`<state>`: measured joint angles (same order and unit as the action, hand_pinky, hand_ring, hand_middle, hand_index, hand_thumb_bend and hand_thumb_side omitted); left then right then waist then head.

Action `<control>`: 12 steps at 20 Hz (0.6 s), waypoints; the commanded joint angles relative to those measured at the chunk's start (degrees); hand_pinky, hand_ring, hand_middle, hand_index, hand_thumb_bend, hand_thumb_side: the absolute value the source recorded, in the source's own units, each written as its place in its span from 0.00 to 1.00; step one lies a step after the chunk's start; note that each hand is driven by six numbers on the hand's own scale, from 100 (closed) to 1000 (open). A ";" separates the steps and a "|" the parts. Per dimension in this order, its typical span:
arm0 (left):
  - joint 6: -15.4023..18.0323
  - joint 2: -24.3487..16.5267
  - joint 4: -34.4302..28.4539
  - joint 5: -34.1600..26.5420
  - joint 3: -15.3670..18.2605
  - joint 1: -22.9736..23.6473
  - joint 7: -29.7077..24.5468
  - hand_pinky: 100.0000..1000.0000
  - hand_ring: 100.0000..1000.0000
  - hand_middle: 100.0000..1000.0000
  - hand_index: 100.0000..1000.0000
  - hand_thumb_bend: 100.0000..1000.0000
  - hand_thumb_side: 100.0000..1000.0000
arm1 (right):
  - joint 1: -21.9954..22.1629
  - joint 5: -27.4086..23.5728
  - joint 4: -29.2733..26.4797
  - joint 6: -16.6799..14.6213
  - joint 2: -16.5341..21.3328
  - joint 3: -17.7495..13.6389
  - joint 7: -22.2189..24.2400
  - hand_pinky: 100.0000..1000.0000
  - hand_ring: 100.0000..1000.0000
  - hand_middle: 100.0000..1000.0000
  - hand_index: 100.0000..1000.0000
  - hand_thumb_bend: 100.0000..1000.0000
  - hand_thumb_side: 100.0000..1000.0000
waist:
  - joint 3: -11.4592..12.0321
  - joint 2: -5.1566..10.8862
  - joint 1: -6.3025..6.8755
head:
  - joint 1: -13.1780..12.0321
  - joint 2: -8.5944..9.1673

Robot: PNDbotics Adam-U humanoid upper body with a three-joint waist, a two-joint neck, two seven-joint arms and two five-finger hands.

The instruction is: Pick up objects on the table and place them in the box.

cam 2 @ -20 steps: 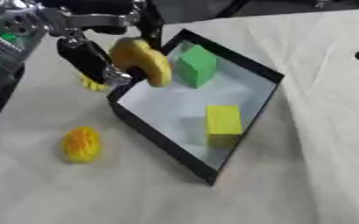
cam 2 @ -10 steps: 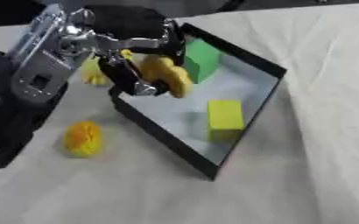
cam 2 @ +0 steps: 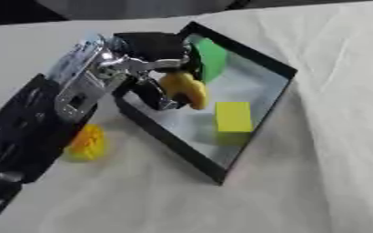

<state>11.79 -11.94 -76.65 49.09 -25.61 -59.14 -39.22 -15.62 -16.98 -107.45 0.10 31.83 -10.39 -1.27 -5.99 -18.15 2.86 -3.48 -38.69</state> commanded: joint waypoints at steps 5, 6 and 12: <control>0.20 0.60 2.38 0.25 0.63 -0.08 0.81 0.87 0.83 0.79 0.91 0.41 0.38 | -0.25 -0.33 -1.14 0.05 0.78 -0.80 -0.16 0.88 0.66 0.74 0.86 0.00 0.51 | -0.21 1.54 -0.05 | -0.12 0.76; 0.11 0.54 2.31 0.27 0.75 -0.05 1.16 0.88 0.84 0.80 0.92 0.46 0.43 | -0.23 -0.33 -1.14 0.05 0.75 -0.80 -0.15 0.88 0.66 0.74 0.86 0.00 0.51 | -0.18 1.55 -0.06 | -0.12 0.74; -0.34 -0.16 0.87 -0.05 1.68 0.91 1.32 0.88 0.83 0.81 0.93 0.60 0.53 | -0.19 -0.42 -1.14 0.08 0.58 -0.83 -0.17 0.88 0.66 0.74 0.86 0.00 0.51 | -0.06 1.71 -0.19 | -0.15 0.97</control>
<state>11.59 -11.32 -74.40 49.16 -24.79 -57.41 -38.02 -15.57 -16.99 -107.56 0.19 31.33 -10.56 -1.35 -6.03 -18.15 2.86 -3.53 -38.59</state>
